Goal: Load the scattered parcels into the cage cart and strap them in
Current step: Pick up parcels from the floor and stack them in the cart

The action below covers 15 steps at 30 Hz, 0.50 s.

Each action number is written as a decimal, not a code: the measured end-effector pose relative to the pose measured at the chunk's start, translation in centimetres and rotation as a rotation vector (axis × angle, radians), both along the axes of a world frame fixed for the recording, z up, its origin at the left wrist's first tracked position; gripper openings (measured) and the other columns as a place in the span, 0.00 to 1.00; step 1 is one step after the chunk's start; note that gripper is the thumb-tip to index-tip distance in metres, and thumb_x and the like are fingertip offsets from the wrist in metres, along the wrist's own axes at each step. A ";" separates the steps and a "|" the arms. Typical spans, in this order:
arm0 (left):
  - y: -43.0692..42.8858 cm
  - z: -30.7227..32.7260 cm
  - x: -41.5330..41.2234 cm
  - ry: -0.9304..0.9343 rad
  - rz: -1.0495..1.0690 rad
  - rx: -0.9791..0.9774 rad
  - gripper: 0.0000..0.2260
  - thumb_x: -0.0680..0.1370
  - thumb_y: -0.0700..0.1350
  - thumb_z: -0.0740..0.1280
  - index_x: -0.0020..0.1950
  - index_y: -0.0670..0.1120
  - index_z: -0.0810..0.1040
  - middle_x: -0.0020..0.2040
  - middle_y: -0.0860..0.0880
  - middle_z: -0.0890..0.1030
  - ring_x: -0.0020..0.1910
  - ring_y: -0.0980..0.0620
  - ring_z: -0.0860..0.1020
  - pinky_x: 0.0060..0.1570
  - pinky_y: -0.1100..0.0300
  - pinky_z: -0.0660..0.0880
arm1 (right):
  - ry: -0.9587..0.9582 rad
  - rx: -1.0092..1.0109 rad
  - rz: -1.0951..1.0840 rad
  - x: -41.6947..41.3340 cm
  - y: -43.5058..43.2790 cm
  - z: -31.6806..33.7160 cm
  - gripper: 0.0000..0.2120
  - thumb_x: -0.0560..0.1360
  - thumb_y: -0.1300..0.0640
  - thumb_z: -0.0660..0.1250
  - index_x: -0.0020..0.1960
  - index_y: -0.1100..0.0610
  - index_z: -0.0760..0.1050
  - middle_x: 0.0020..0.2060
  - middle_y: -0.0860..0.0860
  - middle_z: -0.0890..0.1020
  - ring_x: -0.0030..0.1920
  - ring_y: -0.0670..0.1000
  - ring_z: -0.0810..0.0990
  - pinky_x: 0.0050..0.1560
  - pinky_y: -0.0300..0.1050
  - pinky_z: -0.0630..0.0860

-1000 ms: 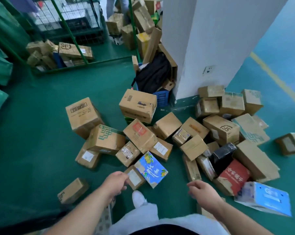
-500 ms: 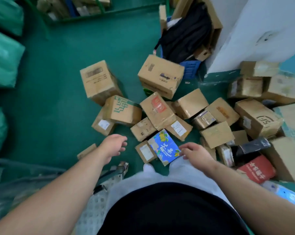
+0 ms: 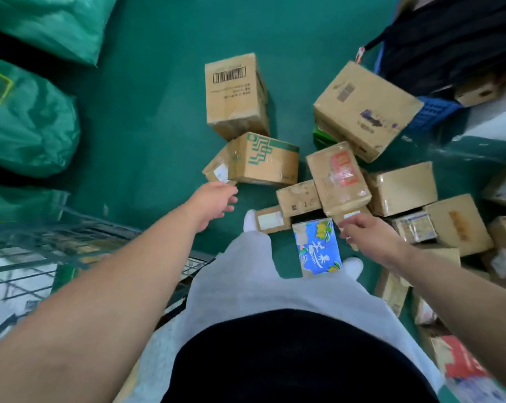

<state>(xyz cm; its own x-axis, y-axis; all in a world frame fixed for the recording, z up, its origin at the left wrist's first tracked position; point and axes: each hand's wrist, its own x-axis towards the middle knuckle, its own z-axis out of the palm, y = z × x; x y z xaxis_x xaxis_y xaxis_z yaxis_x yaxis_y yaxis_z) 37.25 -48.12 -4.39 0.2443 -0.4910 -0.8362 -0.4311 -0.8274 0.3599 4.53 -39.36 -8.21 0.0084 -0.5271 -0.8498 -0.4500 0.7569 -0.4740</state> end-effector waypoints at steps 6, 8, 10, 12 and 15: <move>-10.8 -11.4 6.9 -0.085 -0.025 0.072 0.09 0.79 0.45 0.65 0.56 0.43 0.80 0.54 0.45 0.83 0.48 0.50 0.81 0.52 0.54 0.77 | 0.071 0.122 -0.058 6.4 -7.6 -8.9 0.07 0.75 0.54 0.67 0.50 0.49 0.83 0.41 0.46 0.87 0.46 0.50 0.85 0.57 0.54 0.82; -13.9 -17.2 9.1 -0.076 -0.019 0.105 0.04 0.80 0.43 0.63 0.48 0.45 0.76 0.49 0.45 0.80 0.47 0.48 0.78 0.47 0.57 0.75 | 0.098 0.143 -0.059 9.2 -10.3 -13.2 0.07 0.76 0.55 0.67 0.50 0.50 0.83 0.40 0.48 0.87 0.42 0.54 0.83 0.52 0.54 0.81; -15.9 -22.4 11.0 -0.063 0.012 0.191 0.07 0.83 0.44 0.61 0.45 0.49 0.71 0.44 0.48 0.75 0.44 0.49 0.75 0.40 0.60 0.70 | 0.119 0.158 -0.040 12.1 -13.0 -17.3 0.09 0.78 0.55 0.64 0.52 0.54 0.82 0.39 0.52 0.85 0.41 0.55 0.80 0.44 0.50 0.79; -16.9 -27.3 12.4 -0.075 0.003 0.277 0.06 0.84 0.51 0.62 0.51 0.49 0.72 0.45 0.49 0.75 0.44 0.51 0.74 0.44 0.60 0.73 | 0.116 0.155 0.039 14.9 -15.4 -21.3 0.10 0.77 0.50 0.62 0.51 0.51 0.81 0.40 0.61 0.84 0.39 0.56 0.79 0.40 0.51 0.77; -17.9 -34.4 13.6 -0.107 -0.073 0.294 0.45 0.71 0.71 0.70 0.78 0.47 0.62 0.71 0.47 0.74 0.68 0.45 0.74 0.69 0.48 0.72 | 0.114 0.145 0.114 19.2 -18.9 -27.4 0.11 0.75 0.47 0.60 0.50 0.50 0.79 0.44 0.60 0.85 0.43 0.59 0.84 0.44 0.56 0.81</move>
<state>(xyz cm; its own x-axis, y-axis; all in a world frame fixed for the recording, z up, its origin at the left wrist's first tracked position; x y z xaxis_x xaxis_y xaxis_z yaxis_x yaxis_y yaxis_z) 50.80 -65.99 -38.84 0.3116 -0.2516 -0.9163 -0.5158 -0.8547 0.0593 23.72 -58.29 -35.62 -0.0393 -0.4002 -0.9156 -0.5808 0.7547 -0.3050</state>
